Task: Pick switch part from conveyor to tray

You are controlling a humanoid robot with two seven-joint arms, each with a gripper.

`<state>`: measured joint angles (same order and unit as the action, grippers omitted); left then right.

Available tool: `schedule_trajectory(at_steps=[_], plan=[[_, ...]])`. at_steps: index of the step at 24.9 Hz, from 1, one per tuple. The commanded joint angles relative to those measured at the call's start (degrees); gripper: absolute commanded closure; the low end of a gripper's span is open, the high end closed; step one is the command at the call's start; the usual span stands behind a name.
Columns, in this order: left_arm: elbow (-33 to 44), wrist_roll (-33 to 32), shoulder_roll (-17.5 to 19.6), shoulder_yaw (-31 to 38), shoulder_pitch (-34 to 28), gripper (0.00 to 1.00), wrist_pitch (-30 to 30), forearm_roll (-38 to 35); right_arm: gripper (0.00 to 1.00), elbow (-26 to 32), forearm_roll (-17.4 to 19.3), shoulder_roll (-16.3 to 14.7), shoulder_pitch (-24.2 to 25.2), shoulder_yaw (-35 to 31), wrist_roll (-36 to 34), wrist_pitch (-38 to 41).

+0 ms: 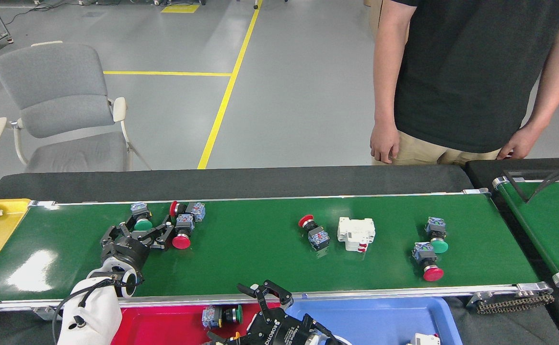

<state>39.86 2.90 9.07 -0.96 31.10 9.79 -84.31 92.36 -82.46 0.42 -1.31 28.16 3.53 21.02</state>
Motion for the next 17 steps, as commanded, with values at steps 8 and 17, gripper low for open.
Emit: schedule_trajectory(at_steps=[8, 17], plan=[[19.98, 3.78, 1.3, 0.17, -15.0, 0.82, 16.39, 0.55, 0.0, 7.83, 0.11, 1.25, 19.15, -22.18, -10.56, -24.71], [51.02, 3.34, 2.62, 0.08, -36.64, 0.46, 35.21, 0.73, 0.0, 6.25, -0.69, 0.46, 16.25, -22.27, -8.98, -33.76]])
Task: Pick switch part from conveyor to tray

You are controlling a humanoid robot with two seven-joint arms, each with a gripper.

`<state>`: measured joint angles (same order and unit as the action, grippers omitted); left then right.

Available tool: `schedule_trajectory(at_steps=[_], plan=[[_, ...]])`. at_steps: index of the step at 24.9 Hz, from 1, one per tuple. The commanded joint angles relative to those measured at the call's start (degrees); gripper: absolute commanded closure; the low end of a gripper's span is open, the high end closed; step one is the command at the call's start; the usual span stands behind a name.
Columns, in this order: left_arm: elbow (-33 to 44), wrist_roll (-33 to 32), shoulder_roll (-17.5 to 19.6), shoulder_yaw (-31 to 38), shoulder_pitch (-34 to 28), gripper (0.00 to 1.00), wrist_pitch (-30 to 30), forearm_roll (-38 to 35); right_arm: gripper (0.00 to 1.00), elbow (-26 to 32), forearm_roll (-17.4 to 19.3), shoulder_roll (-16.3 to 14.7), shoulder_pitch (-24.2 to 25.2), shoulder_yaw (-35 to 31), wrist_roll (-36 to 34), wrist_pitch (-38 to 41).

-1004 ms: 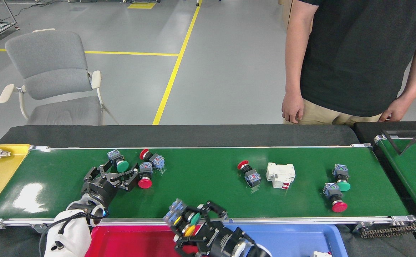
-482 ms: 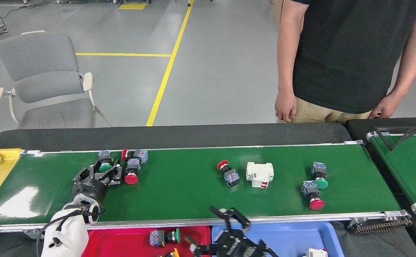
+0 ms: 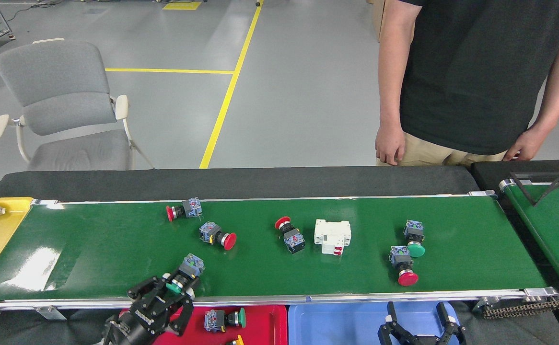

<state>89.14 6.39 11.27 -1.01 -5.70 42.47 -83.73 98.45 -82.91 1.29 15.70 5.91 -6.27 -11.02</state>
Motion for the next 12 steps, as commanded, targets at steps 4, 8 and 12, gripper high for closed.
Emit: schedule_trajectory(at_steps=[4, 8, 12], plan=[[2.27, -0.15, -0.1, 0.31, -0.01, 0.0, 2.53, 0.24, 0.0, -4.23, -1.38, -0.06, -5.95, 0.85, 2.23, -2.42], [2.27, -0.15, -0.19, 0.4, -0.19, 0.0, 2.53, 0.24, 0.21, -9.85, -1.38, 0.55, -11.05, 2.17, 2.49, -2.42], [2.79, -0.15, -0.72, 2.16, -0.27, 0.0, 2.53, 0.15, 0.76, -10.12, -0.94, -0.24, -11.13, 2.17, 4.78, -1.72]])
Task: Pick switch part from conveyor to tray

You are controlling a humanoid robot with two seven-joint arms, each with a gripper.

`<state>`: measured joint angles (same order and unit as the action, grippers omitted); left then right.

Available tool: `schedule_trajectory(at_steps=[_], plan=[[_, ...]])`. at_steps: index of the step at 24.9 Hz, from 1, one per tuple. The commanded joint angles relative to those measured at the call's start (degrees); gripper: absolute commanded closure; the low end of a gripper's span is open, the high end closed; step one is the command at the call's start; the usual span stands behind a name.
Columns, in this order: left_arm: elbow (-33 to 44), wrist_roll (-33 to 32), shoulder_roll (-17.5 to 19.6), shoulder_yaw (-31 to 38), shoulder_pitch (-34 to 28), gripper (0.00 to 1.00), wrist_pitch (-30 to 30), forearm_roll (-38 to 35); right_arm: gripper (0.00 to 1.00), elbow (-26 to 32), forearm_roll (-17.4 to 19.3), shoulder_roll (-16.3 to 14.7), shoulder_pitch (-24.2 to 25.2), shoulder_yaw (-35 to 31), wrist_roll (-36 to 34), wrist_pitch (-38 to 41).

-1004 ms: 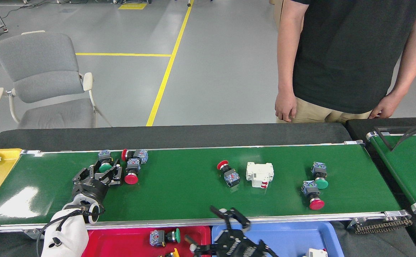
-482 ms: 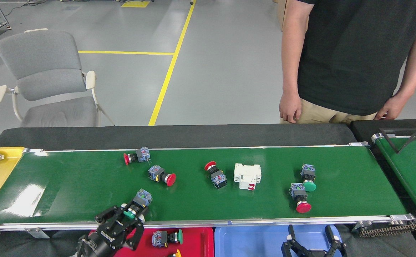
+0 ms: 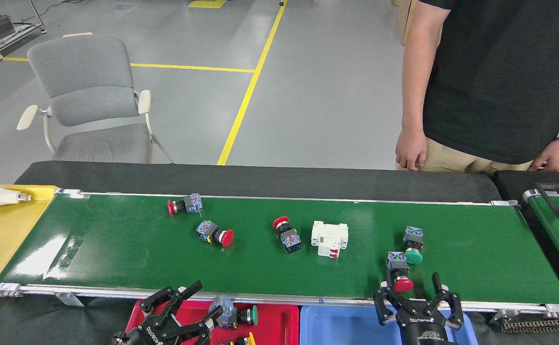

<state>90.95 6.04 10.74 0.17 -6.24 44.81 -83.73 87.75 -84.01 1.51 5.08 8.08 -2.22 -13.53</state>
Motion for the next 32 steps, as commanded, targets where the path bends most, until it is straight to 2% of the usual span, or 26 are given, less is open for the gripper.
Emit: schedule_trajectory(at_steps=[1, 2, 5, 10, 12, 13, 14, 15, 18, 21, 23, 28, 30, 32], plan=[[1.07, 0.12, -0.81, 3.17, 0.08, 0.0, -2.36, -0.2, 0.84, 0.58, 0.16, -1.07, -0.6, 0.1, 0.81, 0.96], [0.81, 0.03, -1.42, 5.28, 0.0, 0.0, -7.8, -0.64, 0.89, 0.58, 0.16, -2.03, -0.6, 0.18, 0.81, 1.75], [-1.83, 0.03, -0.81, 9.67, -0.27, 0.0, -21.52, -0.73, 0.96, 1.01, 0.16, -3.53, -0.6, 1.94, 0.81, 6.76], [-3.5, 0.03, -0.46, 13.81, -3.43, 0.0, -21.61, -0.38, 0.95, 4.0, 0.16, -3.7, -0.6, 6.16, 0.81, 20.73], [-3.41, -0.06, -0.46, 13.89, -3.34, 0.0, -21.7, -0.38, 0.89, 5.94, 0.07, -3.7, -0.69, 8.45, 0.9, 29.96], [-3.24, -0.06, -0.54, 13.89, -2.99, 0.0, -21.7, -0.38, 0.7, 6.29, -0.02, -3.53, -0.77, 9.76, 0.9, 34.7], [-3.24, -0.32, -0.55, 13.81, -2.55, 0.0, -21.7, -0.47, 0.4, 6.29, -0.1, -3.26, -1.04, 10.99, 0.99, 37.08], [-3.24, -1.03, -0.63, 13.72, -2.03, 0.0, -21.7, -0.47, 0.0, 6.29, -0.19, -3.09, -1.3, 12.66, 1.25, 39.28], [-3.77, -5.86, -0.81, 13.54, 2.72, 0.0, -21.87, -0.73, 0.01, 6.02, -0.19, -3.18, -1.92, 16.62, 1.34, 40.86], [-4.73, -11.93, -1.51, 10.91, 7.91, 0.0, -22.31, -0.73, 0.01, 6.02, -0.1, -3.0, -2.09, 16.97, 1.34, 40.51], [-4.91, -13.6, -1.51, 9.68, 9.31, 0.0, -22.66, -0.73, 0.01, 6.99, 0.42, -2.56, -1.92, 16.36, 1.34, 39.81], [-7.72, -16.06, -1.69, 9.59, 10.98, 0.0, -23.9, -0.73, 0.01, 9.1, 1.21, -0.54, 3.89, 5.81, 0.46, 22.84], [-9.65, -16.5, -1.6, 9.76, 12.04, 0.0, -24.25, -0.64, 0.01, 9.45, 1.3, -0.1, 6.61, 1.5, -2.53, 15.46], [-12.02, -16.58, -1.6, 9.85, 14.06, 0.0, -24.33, -0.64, 0.01, 9.54, 1.3, -0.19, 9.86, -3.94, -5.25, 12.3]])
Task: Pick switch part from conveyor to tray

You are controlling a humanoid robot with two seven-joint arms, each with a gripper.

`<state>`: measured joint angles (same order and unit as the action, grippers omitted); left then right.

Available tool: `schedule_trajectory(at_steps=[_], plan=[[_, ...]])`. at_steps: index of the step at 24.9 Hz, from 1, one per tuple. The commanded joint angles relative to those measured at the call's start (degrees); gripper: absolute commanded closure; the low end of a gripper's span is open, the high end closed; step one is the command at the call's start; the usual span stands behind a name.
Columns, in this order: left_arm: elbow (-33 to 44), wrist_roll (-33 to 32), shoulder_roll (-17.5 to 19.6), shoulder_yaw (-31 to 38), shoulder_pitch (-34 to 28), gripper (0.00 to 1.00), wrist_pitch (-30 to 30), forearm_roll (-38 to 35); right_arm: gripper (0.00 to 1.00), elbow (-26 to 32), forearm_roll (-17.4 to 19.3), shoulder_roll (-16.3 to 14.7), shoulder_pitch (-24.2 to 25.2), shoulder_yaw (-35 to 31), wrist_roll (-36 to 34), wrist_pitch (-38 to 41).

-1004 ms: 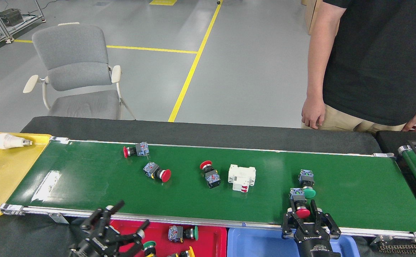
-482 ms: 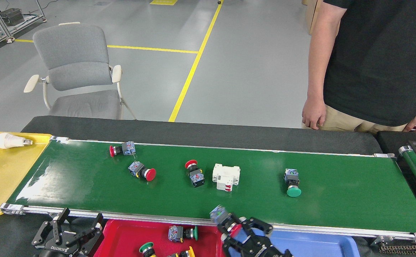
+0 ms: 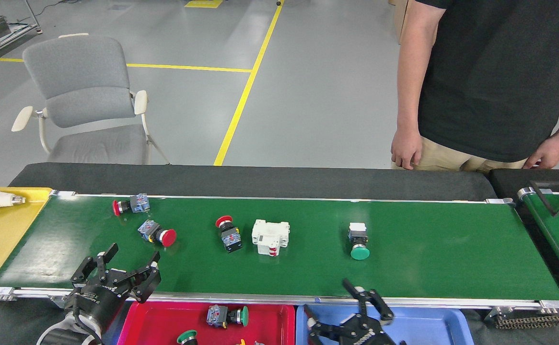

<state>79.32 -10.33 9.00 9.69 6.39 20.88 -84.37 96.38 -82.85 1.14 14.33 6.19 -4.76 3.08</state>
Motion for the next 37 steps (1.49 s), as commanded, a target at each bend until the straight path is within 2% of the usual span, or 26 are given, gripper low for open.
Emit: schedule_trajectory(at_steps=[1, 4, 6, 10, 14, 16, 18, 19, 20, 22, 23, 26, 29, 31, 32, 35, 37], plan=[[-1.45, -0.21, 0.14, 0.33, 2.31, 0.0, -0.4, -0.01, 0.01, 1.17, 0.24, 0.18, 1.76, -3.81, -2.79, -4.31], [-5.85, -0.21, 0.4, 0.5, 5.39, 0.0, -0.49, -0.01, 0.01, 1.61, 1.2, 0.09, 4.31, -7.33, -2.88, -4.22], [-9.01, -0.21, 0.75, 0.5, 7.32, 0.0, -0.49, 0.17, 0.01, 1.61, 2.35, 0.09, 4.39, -7.42, -2.79, -4.31], [-14.46, -0.21, 1.02, 0.86, 10.75, 0.0, -0.57, 0.26, 0.01, 1.7, 2.08, -0.08, 3.07, -6.63, -2.44, -4.31], [-21.58, -0.13, 1.46, 1.21, 16.37, 0.0, -2.6, 0.17, 0.01, 0.73, 1.47, -1.31, -4.66, 3.22, 0.37, -4.4], [-24.74, 0.05, 2.25, 1.12, 18.92, 0.0, -4.35, 0.17, 0.01, -1.99, 0.59, -1.93, -9.93, 7.79, 4.15, -4.58], [-28.26, 0.31, 2.51, 1.03, 21.3, 0.01, -5.94, 0.17, 0.01, -6.82, 0.41, -0.34, -16.17, 11.83, 8.19, -4.75], [-29.75, 0.49, 2.6, 1.03, 22.09, 0.04, -6.55, 0.17, 0.01, -9.02, 0.24, 0.89, -18.55, 12.97, 9.16, -4.84], [-31.07, 0.49, 2.6, 0.94, 22.61, 0.17, -7.17, 0.26, 0.01, -11.57, 0.24, 2.29, -20.74, 13.85, 9.51, -4.84], [-31.69, 0.66, 2.25, 0.77, 22.61, 0.53, -6.9, 0.52, 0.01, -15.43, -0.2, 4.22, -23.64, 15.17, 9.6, -5.01], [-31.77, 0.75, 2.16, 0.68, 22.53, 0.68, -6.64, 0.7, 0.01, -16.67, -0.73, 4.75, -24.61, 15.52, 9.6, -5.37], [-32.04, 2.42, 1.81, 0.24, 21.91, 0.8, -6.64, 0.61, 0.01, -22.81, -1.78, 6.42, -28.65, 17.54, 9.6, -7.83], [-31.42, 5.85, 1.99, -1.69, 20.42, 0.88, -6.55, 0.7, 0.01, -27.83, -1.78, 7.92, -32.35, 18.42, 9.6, -9.94], [-28.43, 6.9, 1.99, -3.1, 19.63, 0.91, -4.62, 0.7, 0.03, -30.64, -1.78, 8.0, -33.93, 18.69, 9.6, -12.05], [-25.53, 6.9, 1.9, -4.07, 19.19, 0.92, -0.66, 0.7, 0.08, -31.7, -1.7, 8.0, -34.28, 18.77, 9.51, -13.63], [-14.73, 6.64, 1.28, -5.38, 14.71, 0.9, 15.15, 1.4, 0.51, -33.45, -1.61, 7.04, -34.81, 18.77, 9.42, -16.18], [-8.66, 6.38, 1.11, -5.38, 10.49, 0.86, 23.33, 1.4, 0.72, -33.89, -1.61, 5.98, -34.98, 18.77, 9.42, -16.18]])
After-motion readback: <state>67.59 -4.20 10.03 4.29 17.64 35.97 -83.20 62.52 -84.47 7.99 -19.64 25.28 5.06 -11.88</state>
